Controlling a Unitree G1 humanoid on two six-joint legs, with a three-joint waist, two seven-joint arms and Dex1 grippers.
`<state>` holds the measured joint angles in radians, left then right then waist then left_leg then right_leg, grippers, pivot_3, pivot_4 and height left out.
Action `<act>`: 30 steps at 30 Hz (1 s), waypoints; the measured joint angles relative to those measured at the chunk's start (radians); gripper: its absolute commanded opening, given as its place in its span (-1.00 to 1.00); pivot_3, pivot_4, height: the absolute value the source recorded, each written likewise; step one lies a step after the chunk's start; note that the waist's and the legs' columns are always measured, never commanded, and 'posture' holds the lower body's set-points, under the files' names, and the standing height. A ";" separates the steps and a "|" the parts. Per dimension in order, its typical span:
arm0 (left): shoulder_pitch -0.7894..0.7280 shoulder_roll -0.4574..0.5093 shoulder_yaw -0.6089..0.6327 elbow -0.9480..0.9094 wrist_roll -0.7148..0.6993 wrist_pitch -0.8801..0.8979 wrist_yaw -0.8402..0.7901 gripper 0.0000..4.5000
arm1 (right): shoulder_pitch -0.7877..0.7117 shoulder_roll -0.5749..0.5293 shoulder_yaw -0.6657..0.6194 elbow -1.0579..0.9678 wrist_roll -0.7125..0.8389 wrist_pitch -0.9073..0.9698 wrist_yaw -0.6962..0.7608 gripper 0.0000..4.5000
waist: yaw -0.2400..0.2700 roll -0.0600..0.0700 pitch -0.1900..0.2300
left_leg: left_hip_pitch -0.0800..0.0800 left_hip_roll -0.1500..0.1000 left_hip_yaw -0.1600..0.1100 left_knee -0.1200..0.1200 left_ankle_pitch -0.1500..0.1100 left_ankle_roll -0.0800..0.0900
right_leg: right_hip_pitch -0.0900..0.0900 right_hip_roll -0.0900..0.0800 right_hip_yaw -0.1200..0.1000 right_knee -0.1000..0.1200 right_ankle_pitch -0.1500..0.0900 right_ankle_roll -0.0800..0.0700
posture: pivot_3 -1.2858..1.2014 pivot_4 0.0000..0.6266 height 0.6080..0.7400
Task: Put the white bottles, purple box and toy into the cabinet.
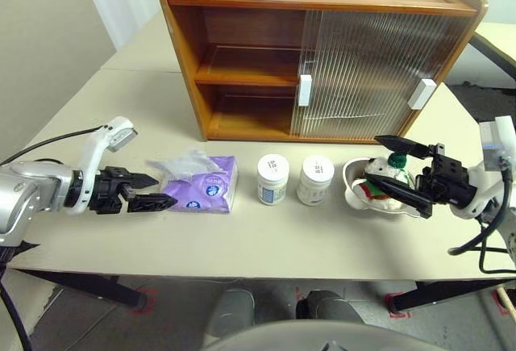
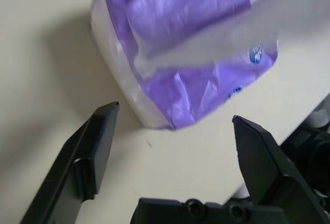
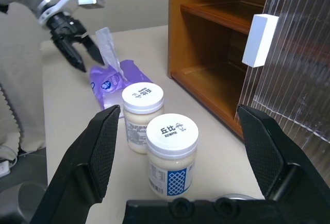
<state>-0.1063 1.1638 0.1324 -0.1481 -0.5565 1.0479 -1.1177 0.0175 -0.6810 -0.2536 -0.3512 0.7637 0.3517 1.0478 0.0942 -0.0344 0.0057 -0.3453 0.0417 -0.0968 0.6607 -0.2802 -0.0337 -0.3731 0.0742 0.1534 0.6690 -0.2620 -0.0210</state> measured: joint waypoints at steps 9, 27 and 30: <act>-0.040 -0.140 0.003 0.059 0.013 -0.030 0.104 1.00 | -0.008 0.007 0.013 0.004 -0.014 0.000 -0.001 1.00 | 0.016 0.000 0.000 | 0.000 0.001 -0.002 -0.001 0.001 -0.001 | -0.004 -0.001 0.000 0.000 0.000 -0.001 | 0.18 -0.95 1.00; -0.101 -0.257 -0.030 0.193 0.003 0.015 0.158 -0.35 | 0.000 0.011 0.004 0.002 -0.017 -0.009 -0.021 1.00 | 0.016 -0.001 -0.002 | 0.001 0.000 -0.001 -0.001 0.002 -0.003 | 0.000 0.001 0.000 0.001 0.000 -0.002 | 0.16 -1.00 1.00; -0.105 -0.270 -0.020 0.193 -0.007 0.016 0.155 -0.78 | 0.000 0.010 0.003 0.002 -0.017 -0.011 -0.021 1.00 | 0.016 -0.001 -0.002 | 0.001 0.000 -0.001 -0.001 0.002 -0.003 | 0.001 0.001 0.000 0.001 0.000 -0.001 | 0.16 -1.00 1.00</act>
<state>-0.2112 0.8934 0.1123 0.0450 -0.5638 1.0638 -0.9628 0.0171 -0.6706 -0.2504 -0.3491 0.7467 0.3406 1.0266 0.1103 -0.0356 0.0033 -0.3446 0.0415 -0.0975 0.6597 -0.2783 -0.0366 -0.3724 0.0752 0.1529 0.6696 -0.2619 -0.0224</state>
